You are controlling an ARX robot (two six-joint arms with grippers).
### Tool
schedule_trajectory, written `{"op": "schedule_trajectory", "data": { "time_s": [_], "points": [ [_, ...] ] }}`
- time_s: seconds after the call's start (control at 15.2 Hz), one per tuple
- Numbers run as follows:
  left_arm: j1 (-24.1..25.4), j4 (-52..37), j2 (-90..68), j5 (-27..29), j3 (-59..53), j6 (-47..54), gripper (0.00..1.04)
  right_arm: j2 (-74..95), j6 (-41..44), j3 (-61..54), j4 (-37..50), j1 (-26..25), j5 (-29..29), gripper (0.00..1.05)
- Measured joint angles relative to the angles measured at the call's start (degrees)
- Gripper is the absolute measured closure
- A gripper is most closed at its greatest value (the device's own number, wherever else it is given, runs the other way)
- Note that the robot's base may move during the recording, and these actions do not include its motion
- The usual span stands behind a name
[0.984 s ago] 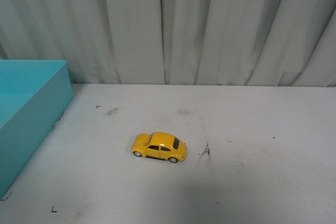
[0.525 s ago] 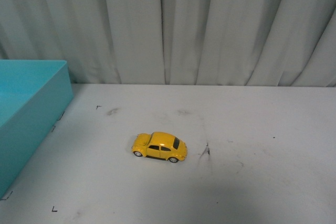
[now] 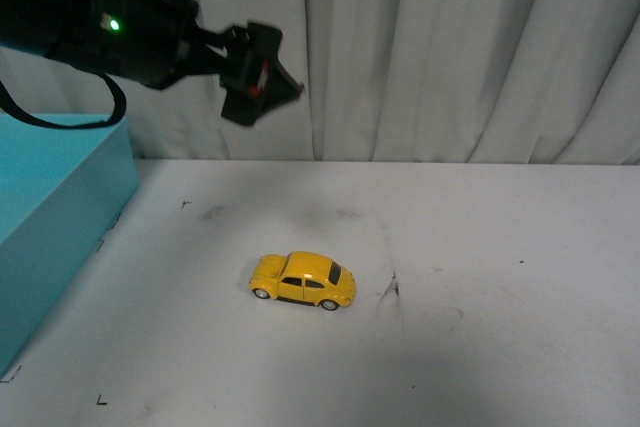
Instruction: Wind up and store yellow beetle toy
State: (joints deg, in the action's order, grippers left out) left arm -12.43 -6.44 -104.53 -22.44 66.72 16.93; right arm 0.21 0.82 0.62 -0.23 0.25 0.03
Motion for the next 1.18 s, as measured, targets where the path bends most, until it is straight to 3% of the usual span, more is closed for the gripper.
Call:
{"op": "schedule_trajectory", "data": {
  "time_s": [0.2,0.39,1.18],
  "points": [
    [-2.71,18.69,-6.91,-2.64,7.19,22.03,0.07,0.00,0.00,0.00,0.00,0.00,0.00,0.06],
    [-4.81,30.40,-15.08,-0.35,14.80,36.76,0.07,0.00,0.00,0.00,0.00,0.00,0.00,0.06],
    [-7.06,37.66,-29.62,6.21,24.57,50.62,0.07,0.00,0.00,0.00,0.00,0.00,0.00,0.06]
  ]
}}
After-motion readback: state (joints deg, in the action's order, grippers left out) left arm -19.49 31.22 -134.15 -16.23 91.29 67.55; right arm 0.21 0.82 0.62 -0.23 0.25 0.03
